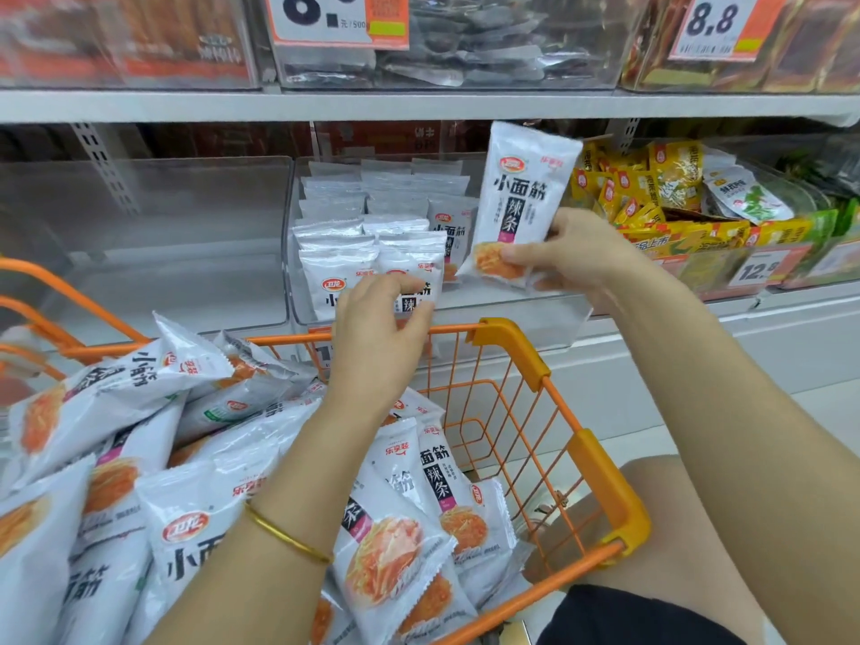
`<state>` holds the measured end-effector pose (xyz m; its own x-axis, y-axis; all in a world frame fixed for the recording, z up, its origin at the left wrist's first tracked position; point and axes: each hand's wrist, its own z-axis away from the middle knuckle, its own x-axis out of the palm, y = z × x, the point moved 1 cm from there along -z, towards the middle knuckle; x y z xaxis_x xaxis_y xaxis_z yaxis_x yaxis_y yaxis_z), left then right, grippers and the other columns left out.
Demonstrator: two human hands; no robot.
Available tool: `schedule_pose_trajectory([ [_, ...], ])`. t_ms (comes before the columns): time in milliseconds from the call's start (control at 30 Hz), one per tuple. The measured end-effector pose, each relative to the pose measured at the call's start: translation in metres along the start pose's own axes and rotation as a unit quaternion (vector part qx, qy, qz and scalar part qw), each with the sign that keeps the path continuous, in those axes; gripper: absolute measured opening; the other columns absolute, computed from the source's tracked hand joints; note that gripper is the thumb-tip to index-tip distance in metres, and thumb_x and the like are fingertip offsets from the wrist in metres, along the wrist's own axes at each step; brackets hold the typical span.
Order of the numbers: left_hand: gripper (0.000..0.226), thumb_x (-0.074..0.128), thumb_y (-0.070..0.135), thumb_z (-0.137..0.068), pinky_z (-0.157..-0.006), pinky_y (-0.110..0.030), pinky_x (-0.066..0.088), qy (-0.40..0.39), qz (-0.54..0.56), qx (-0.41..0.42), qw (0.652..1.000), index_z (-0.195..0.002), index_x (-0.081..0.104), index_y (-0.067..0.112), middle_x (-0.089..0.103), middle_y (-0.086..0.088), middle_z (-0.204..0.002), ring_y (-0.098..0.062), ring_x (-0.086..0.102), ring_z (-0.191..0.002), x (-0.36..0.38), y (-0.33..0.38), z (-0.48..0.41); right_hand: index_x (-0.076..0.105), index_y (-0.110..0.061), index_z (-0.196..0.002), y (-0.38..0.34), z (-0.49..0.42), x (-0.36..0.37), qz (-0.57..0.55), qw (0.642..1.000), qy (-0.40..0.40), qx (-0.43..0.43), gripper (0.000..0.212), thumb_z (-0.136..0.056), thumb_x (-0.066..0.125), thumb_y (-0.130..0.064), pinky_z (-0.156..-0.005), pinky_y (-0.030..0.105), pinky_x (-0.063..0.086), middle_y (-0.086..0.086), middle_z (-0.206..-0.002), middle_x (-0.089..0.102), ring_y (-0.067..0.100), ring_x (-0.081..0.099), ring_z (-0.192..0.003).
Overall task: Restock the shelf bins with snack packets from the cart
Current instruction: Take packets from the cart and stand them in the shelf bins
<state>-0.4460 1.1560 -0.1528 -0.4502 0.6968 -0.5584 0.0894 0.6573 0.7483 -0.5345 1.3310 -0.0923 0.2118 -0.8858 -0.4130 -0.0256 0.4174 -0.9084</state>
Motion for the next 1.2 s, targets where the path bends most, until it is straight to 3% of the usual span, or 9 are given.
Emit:
schedule_pose_trajectory([
  [200, 0.028, 0.054, 0.018, -0.089, -0.093, -0.025, 0.027, -0.025, -0.075, 0.001, 0.997, -0.115, 0.063, 0.024, 0.057, 0.005, -0.119, -0.016, 0.039, -0.115, 0.003, -0.004, 0.002, 0.059, 0.001, -0.118, 0.013, -0.070, 0.031, 0.056, 0.990, -0.019, 0.127, 0.045, -0.076, 0.074, -0.003, -0.075, 0.038, 0.056, 0.014, -0.110, 0.067, 0.028, 0.065, -0.097],
  [367, 0.026, 0.056, 0.018, -0.088, -0.090, -0.023, 0.026, -0.023, -0.084, 0.007, 0.996, -0.112, 0.063, 0.025, 0.058, 0.008, -0.113, -0.014, 0.039, -0.113, 0.004, -0.006, 0.003, 0.062, 0.000, -0.114, 0.034, -0.101, 0.056, 0.122, 0.977, -0.032, 0.172, 0.044, -0.074, 0.077, -0.004, -0.083, 0.044, 0.056, 0.018, -0.104, 0.069, 0.030, 0.068, -0.094],
  [533, 0.026, 0.057, 0.019, -0.087, -0.088, -0.017, 0.021, -0.023, -0.094, 0.014, 0.995, -0.111, 0.063, 0.027, 0.055, 0.012, -0.112, -0.011, 0.038, -0.113, 0.004, -0.007, 0.002, 0.062, -0.008, -0.101, 0.037, -0.122, 0.065, 0.171, 0.978, -0.002, 0.122, 0.020, -0.083, 0.069, -0.007, -0.087, 0.039, 0.055, 0.013, -0.108, 0.069, 0.028, 0.068, -0.097],
  [800, 0.027, 0.057, 0.021, -0.087, -0.089, -0.017, 0.020, -0.034, -0.100, 0.009, 0.994, -0.112, 0.062, 0.029, 0.053, 0.015, -0.112, -0.008, 0.035, -0.114, 0.005, -0.006, 0.002, 0.057, 0.002, -0.116, 0.038, -0.130, 0.068, 0.205, 0.973, -0.013, 0.100, 0.034, -0.083, 0.064, 0.001, -0.091, 0.040, 0.053, 0.019, -0.120, 0.062, 0.031, 0.064, -0.106],
  [933, 0.027, 0.057, 0.021, -0.088, -0.091, -0.020, 0.022, -0.039, -0.095, 0.006, 0.995, -0.113, 0.062, 0.029, 0.053, 0.015, -0.113, -0.008, 0.035, -0.114, 0.004, -0.007, 0.002, 0.053, -0.002, -0.108, 0.032, -0.117, 0.057, 0.221, 0.970, 0.009, 0.099, 0.030, -0.082, 0.068, -0.002, -0.089, 0.036, 0.052, 0.021, -0.122, 0.059, 0.032, 0.061, -0.109],
  [1033, 0.027, 0.056, 0.018, -0.087, -0.091, -0.021, 0.024, -0.036, -0.082, 0.002, 0.996, -0.111, 0.063, 0.028, 0.055, 0.012, -0.113, -0.010, 0.037, -0.113, 0.004, -0.006, 0.002, 0.049, -0.001, -0.116, 0.016, -0.093, 0.041, 0.254, 0.963, 0.083, 0.037, 0.041, -0.082, 0.071, -0.009, -0.078, 0.028, 0.046, 0.012, -0.116, 0.058, 0.026, 0.057, -0.106],
  [1100, 0.028, 0.056, 0.017, -0.087, -0.091, -0.022, 0.026, -0.035, -0.077, -0.004, 0.996, -0.113, 0.063, 0.026, 0.056, 0.009, -0.116, -0.012, 0.038, -0.113, 0.003, -0.005, 0.001, 0.051, -0.009, -0.107, 0.000, -0.057, 0.030, 0.224, 0.966, 0.118, -0.048, 0.032, -0.081, 0.070, -0.010, -0.077, 0.031, 0.051, 0.005, -0.102, 0.059, 0.022, 0.059, -0.095],
  [1133, 0.029, 0.055, 0.016, -0.087, -0.091, -0.022, 0.026, -0.036, -0.075, -0.008, 0.997, -0.114, 0.062, 0.026, 0.056, 0.008, -0.118, -0.013, 0.038, -0.114, 0.002, -0.005, 0.001, 0.054, -0.011, -0.101, -0.007, -0.034, 0.027, 0.197, 0.972, 0.100, -0.081, 0.026, -0.081, 0.070, -0.008, -0.074, 0.032, 0.055, 0.002, -0.092, 0.060, 0.021, 0.062, -0.087],
  [1200, 0.030, 0.054, 0.016, -0.087, -0.093, -0.024, 0.027, -0.036, -0.073, -0.014, 0.997, -0.115, 0.062, 0.025, 0.055, 0.007, -0.121, -0.014, 0.037, -0.116, 0.002, -0.004, 0.001, 0.061, -0.008, -0.096, -0.012, 0.012, 0.030, 0.182, 0.976, -0.021, -0.120, 0.016, -0.082, 0.068, -0.005, -0.062, 0.028, 0.059, 0.004, -0.080, 0.067, 0.016, 0.068, -0.071],
])
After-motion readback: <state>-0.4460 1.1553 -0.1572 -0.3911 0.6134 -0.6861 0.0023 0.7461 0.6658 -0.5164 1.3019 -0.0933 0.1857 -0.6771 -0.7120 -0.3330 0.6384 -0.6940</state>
